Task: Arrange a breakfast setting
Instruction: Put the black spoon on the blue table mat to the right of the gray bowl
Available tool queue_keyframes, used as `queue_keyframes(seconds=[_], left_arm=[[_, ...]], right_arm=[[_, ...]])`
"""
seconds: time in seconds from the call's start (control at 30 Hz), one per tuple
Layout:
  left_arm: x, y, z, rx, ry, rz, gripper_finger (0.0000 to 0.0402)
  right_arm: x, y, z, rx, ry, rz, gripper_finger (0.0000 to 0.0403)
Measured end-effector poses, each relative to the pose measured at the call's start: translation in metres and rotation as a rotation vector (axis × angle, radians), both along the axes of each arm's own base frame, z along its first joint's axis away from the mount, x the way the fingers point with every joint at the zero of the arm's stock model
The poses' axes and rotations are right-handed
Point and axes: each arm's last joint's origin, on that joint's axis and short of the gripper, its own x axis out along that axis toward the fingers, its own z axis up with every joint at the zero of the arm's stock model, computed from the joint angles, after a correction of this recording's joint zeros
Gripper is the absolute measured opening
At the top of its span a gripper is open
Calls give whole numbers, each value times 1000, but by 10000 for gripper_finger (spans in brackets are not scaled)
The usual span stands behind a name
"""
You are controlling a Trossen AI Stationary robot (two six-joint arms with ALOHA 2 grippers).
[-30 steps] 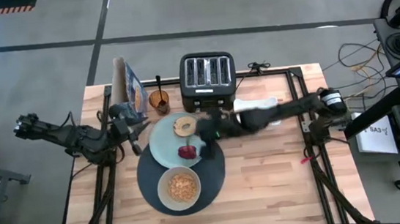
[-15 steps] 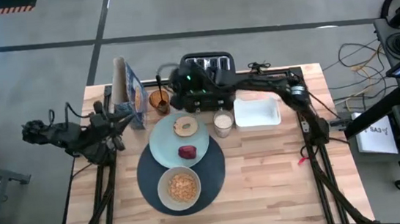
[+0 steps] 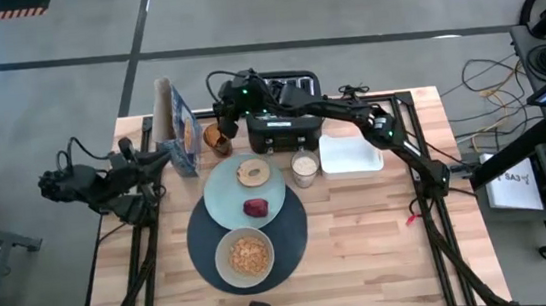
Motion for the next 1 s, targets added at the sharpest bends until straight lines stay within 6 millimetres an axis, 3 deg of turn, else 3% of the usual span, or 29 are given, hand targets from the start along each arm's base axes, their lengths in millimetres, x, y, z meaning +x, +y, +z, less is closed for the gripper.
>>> queue_keyframes(seconds=[0.27,0.43,0.63,1.0], left_arm=[[3,-2,1,22,4,-19,52],[1,-1,1,19,-4,-19,52],[1,-1,1,18,-6,-20,52],[1,-1,1,19,-6,-20,52]], right_arm=[[9,-12,-27,-11,8,-37,161],[15,-21,-44,-24,5,-54,200],[17,-22,-50,-28,-2,-57,201],[15,-24,-39,-71,-38,-87,187]])
